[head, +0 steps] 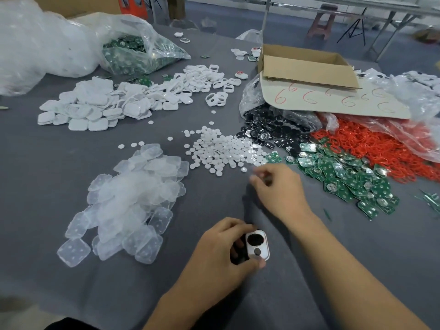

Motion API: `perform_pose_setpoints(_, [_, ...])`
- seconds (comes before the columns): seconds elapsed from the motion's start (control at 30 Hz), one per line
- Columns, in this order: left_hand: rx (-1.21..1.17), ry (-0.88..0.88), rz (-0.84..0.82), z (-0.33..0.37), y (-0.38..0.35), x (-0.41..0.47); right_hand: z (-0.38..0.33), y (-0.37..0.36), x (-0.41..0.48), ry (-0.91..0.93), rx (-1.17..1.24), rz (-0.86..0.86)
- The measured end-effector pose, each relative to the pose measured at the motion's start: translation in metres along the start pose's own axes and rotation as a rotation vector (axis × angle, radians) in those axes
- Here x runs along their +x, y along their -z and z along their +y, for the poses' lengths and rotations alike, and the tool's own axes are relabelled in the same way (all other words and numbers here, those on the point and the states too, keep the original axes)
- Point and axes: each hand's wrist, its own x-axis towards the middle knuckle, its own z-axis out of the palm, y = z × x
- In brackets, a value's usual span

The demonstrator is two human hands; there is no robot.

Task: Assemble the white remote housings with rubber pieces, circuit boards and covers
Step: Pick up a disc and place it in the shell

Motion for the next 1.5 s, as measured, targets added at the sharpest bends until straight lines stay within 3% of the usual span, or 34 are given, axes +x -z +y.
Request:
perform_pose_setpoints(0.2, [0.029, -0.020, 0.013, -0.002, -0.004, 0.000, -0.007, -0.028, 0.033, 0.130, -0.079, 0.034])
perform_pose_setpoints(0.47, [0.016, -0.026, 0.023, -0.002, -0.003, -0.001, 0.016, 0.013, -0.020, -0.010, 0.007, -0.042])
perform_pose_setpoints(0.6, [0.007, -0.024, 0.029, -0.004, -0.003, -0.002, 0.028, 0.038, -0.075, 0.124, -0.224, -0.019])
perform_pose_setpoints(0.77, [0.024, -0.031, 0.027, -0.006, -0.004, -0.002, 0.036, 0.043, -0.100, 0.249, -0.427, -0.221])
perform_pose_setpoints(0.97, [0.029, -0.041, 0.027, -0.006, -0.004, -0.002, 0.032, 0.052, -0.094, 0.244, -0.317, -0.212])
perform_pose_setpoints(1.17, [0.045, -0.055, 0.030, -0.008, -0.005, -0.002, 0.030, 0.058, -0.097, 0.079, -0.117, -0.209])
perform_pose_setpoints(1.3, [0.064, -0.067, 0.036, -0.009, -0.006, 0.000, 0.014, 0.051, -0.106, 0.133, -0.054, -0.296])
perform_pose_setpoints(1.5, [0.046, -0.066, 0.015, -0.010, -0.005, 0.000, 0.005, 0.040, -0.101, 0.207, -0.141, -0.345])
